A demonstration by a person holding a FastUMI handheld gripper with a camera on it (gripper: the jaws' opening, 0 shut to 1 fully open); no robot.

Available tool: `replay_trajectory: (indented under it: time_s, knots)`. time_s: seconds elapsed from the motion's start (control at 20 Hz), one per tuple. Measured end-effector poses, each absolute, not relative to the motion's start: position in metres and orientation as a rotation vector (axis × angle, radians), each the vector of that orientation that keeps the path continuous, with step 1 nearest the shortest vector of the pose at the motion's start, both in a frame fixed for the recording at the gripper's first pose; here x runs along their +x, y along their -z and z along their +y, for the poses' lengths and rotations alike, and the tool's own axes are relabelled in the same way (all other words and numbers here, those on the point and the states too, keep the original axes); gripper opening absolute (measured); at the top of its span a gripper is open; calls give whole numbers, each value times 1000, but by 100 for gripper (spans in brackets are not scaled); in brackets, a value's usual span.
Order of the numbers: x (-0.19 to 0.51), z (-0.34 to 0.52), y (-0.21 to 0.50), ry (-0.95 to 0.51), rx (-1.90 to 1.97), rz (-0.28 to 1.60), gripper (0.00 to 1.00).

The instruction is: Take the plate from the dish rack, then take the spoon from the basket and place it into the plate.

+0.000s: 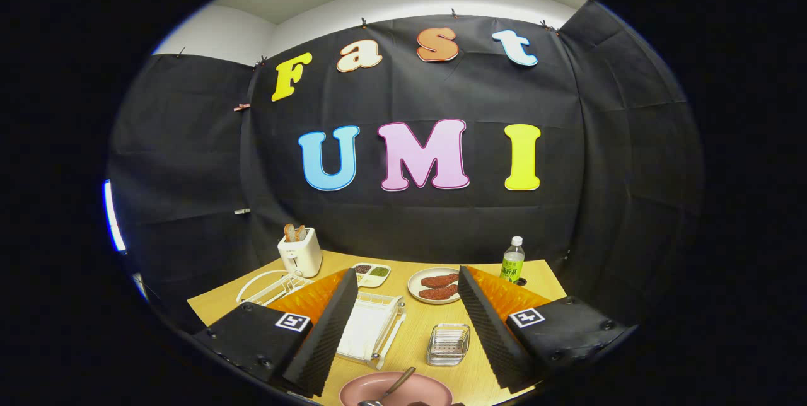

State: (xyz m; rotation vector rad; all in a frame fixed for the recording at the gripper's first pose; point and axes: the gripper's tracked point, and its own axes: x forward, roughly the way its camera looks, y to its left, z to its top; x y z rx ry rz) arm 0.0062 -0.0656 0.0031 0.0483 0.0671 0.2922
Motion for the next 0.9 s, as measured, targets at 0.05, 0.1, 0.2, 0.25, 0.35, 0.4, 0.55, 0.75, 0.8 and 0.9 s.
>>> replay_trajectory:
  time_s: [0.05,0.1,0.2,0.25,0.35,0.4,0.55,0.75,0.8,0.9]
  knots:
    - [6,-65,-2,-292,45,67,98]
    - [6,-65,-2,-291,43,69,98]
    - [7,-65,-1,-287,40,73,98]
    - [7,-65,0,-286,37,74,98]
    - [10,-66,0,-281,35,77,98]
    - [9,-65,1,-281,36,79,98]
    - [11,-67,1,-277,35,81,98]
    - [10,-66,1,-276,35,84,98]
    - [12,-66,1,-276,34,83,98]
    - [12,-64,0,-278,31,80,98]
